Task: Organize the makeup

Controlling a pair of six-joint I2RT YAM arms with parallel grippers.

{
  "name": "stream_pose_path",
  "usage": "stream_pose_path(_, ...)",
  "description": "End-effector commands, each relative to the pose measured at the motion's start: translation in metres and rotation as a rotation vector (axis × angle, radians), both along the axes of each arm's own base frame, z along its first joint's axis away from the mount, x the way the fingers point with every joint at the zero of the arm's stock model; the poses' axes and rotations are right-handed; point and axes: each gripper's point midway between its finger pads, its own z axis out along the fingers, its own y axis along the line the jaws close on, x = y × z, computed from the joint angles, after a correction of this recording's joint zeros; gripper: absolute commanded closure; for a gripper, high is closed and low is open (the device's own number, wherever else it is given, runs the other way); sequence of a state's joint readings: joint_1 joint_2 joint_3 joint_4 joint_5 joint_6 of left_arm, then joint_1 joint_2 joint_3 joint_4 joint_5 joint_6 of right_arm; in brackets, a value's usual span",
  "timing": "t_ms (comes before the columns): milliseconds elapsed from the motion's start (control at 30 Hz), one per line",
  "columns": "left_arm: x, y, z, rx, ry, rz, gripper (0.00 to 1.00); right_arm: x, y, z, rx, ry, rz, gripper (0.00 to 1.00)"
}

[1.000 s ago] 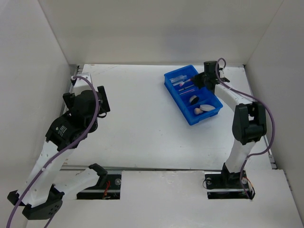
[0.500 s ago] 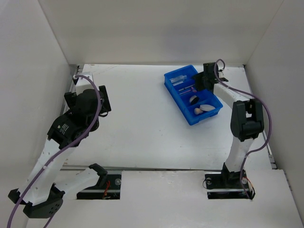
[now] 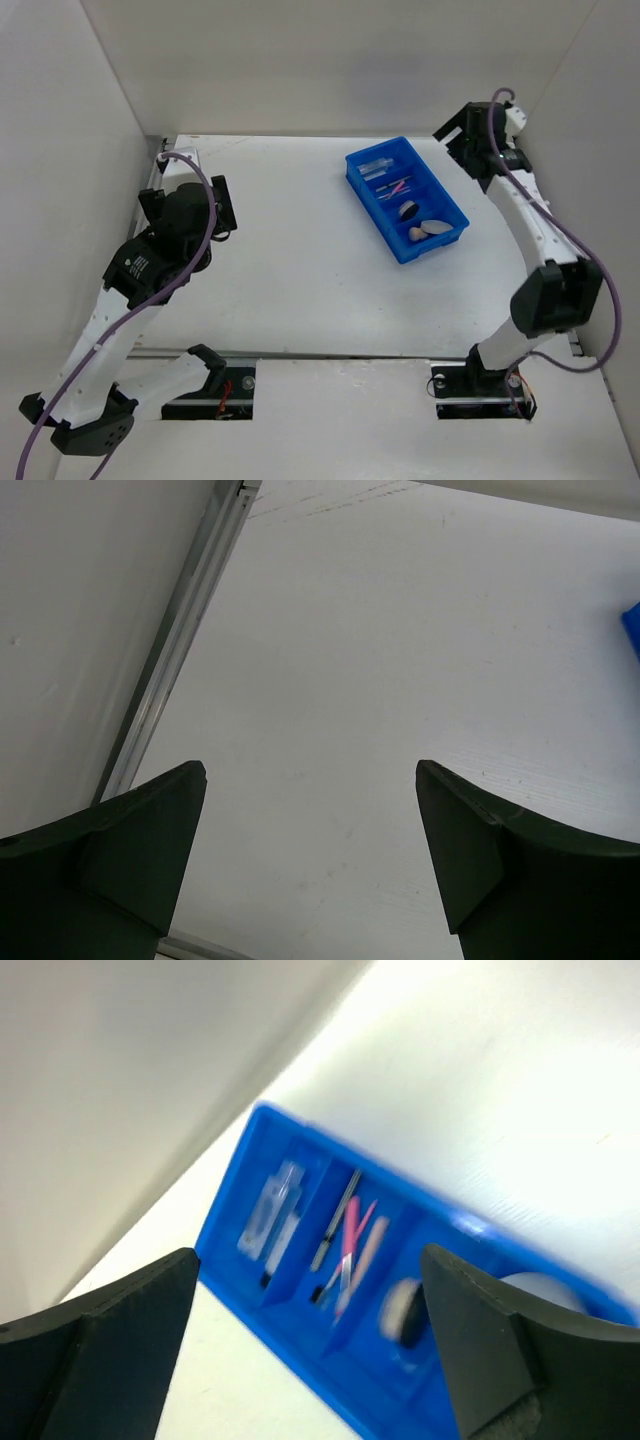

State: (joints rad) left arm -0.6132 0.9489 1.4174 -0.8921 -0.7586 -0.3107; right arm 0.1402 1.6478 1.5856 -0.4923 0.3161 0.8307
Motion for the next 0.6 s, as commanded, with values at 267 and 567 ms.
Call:
stream_pose_path(267, 0.010, -0.010, 0.015, -0.051, -0.049, -0.019, 0.17, -0.089, -0.032, 0.028, -0.217, 0.039, 0.103, 0.10)
stream_pose_path(567, 0.022, -0.026, 0.000, -0.061, 0.024, -0.033, 0.00, -0.155, -0.120, 0.038, -0.381, 0.173, -0.432, 0.00)
